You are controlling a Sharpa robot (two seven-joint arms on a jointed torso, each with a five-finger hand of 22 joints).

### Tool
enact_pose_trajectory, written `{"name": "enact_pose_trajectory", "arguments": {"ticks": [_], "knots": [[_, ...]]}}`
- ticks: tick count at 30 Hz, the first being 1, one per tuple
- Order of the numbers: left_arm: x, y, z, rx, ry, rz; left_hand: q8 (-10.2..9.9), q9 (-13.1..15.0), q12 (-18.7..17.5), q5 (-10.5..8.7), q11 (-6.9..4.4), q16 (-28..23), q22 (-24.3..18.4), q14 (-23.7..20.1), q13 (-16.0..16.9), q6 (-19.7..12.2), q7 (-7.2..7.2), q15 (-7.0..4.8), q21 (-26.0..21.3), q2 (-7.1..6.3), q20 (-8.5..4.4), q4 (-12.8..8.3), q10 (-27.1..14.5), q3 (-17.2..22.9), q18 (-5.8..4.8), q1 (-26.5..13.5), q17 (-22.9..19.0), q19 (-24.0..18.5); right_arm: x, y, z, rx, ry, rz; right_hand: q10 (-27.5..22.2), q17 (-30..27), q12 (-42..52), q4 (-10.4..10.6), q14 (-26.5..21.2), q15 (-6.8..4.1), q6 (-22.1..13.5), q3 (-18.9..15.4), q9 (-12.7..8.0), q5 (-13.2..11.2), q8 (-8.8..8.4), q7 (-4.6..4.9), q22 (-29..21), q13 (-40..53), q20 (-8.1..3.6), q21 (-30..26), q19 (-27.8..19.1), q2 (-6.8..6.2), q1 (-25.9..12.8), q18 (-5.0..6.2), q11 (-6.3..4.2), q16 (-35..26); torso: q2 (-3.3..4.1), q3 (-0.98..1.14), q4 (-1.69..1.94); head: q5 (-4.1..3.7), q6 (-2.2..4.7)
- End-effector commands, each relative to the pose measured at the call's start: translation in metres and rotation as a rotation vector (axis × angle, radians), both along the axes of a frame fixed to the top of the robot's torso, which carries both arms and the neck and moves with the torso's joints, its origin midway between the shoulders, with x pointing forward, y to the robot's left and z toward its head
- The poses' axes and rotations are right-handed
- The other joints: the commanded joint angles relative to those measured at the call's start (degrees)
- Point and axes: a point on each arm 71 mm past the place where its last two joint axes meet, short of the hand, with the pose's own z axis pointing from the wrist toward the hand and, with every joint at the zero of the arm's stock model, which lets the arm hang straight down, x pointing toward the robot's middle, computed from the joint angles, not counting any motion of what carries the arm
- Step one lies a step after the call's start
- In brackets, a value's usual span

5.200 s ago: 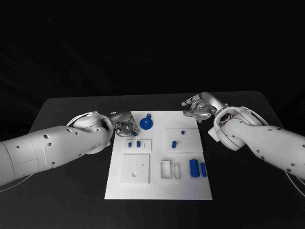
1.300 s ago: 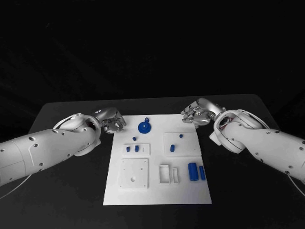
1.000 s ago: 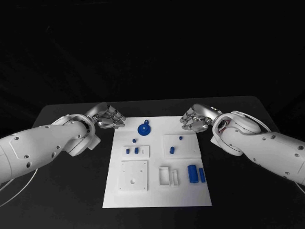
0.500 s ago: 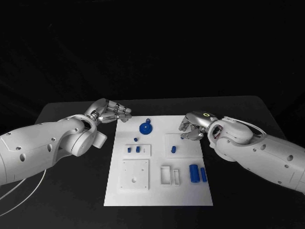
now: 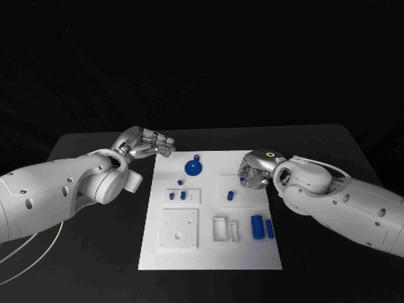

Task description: Assemble the parts on the task board

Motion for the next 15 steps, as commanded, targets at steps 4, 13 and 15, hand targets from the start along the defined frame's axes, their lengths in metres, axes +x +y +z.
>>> {"name": "enact_pose_trajectory", "arguments": {"ticks": [4,13,15], "knots": [[-0.0002,-0.0012,0.0024,-0.025,-0.009,-0.008,-0.26,0.01,-0.06,0.25,0.11,-0.16,-1.06,-0.29,-0.06,-0.11,0.17,0.20,0.27,0.52,0.08,0.07,-0.26,-0.39,-0.37,-0.05,0.08,0.49,-0.0017,0.0017,-0.0055,-0.052,0.016,0.003,1.75,0.02,-0.24,-0.26,0.05,-0.35,1.38,1.41,0.07,0.29,0.06,-0.21,0.15,0.01,-0.64,0.56,2.02,0.09,0.67,-0.96,-0.36,0.27,-0.01,0.05,-0.03,-0.10,-0.11],[-0.0001,-0.0015,0.0023,-0.026,-0.008,-0.010,-0.26,0.02,-0.06,0.24,0.11,-0.16,-1.26,-0.25,-0.06,-0.08,0.17,0.19,0.28,0.54,0.06,0.07,-0.23,-0.42,-0.37,-0.04,0.09,0.54,-0.0028,0.0047,-0.0093,-0.044,0.005,0.009,3.97,0.32,-0.25,-1.44,0.33,-0.87,3.56,5.48,0.17,-3.17,0.06,-0.58,1.71,0.06,-1.22,1.75,1.83,1.55,1.54,-1.20,-1.09,0.56,0.02,0.07,0.03,-0.21,-0.31],[-0.0001,-0.0015,0.0022,-0.026,-0.007,-0.010,-0.26,0.02,-0.06,0.24,0.11,-0.16,-1.26,-0.25,-0.06,-0.08,0.17,0.19,0.28,0.54,0.06,0.07,-0.23,-0.42,-0.37,-0.04,0.09,0.54,-0.0031,0.0053,-0.0097,-0.042,0.001,0.009,4.43,0.38,-0.24,-1.62,0.48,-0.98,4.07,5.99,0.21,-3.75,0.09,-0.66,2.07,0.07,-1.31,2.01,1.86,1.88,1.70,-1.23,-1.24,0.63,0.03,0.05,0.01,-0.22,-0.39]]}}
